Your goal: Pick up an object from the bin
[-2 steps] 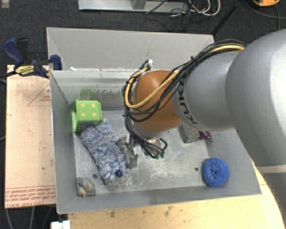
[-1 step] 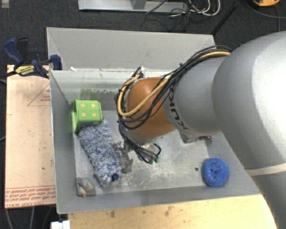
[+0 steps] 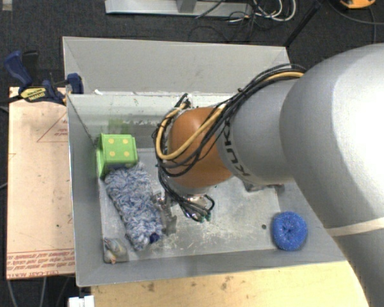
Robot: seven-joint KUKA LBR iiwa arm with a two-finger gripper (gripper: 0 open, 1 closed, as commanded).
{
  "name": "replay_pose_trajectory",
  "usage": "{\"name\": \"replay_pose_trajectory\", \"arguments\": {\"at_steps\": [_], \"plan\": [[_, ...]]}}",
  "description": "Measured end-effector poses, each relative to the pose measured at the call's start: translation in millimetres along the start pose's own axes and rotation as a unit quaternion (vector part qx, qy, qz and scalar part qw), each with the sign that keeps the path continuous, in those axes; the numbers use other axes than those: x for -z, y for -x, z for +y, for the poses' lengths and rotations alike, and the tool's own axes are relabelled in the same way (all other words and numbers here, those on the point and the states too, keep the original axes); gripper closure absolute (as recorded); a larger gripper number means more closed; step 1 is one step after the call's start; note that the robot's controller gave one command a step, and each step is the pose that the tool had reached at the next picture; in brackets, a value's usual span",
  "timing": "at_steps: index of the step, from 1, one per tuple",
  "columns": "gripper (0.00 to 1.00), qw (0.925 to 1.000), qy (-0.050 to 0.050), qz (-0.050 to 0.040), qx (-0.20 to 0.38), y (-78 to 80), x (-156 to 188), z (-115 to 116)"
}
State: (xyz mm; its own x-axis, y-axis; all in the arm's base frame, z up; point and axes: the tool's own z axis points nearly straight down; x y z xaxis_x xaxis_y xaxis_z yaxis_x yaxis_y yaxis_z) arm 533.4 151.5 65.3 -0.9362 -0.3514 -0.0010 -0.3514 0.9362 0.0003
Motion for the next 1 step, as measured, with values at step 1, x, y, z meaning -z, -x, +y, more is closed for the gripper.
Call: {"name": "replay_pose_trajectory", "arguments": {"at_steps": [1], "plan": [[1.00,1.0000,0.000,-0.0012,0.002,-1.3,3.4,1.0]]}}
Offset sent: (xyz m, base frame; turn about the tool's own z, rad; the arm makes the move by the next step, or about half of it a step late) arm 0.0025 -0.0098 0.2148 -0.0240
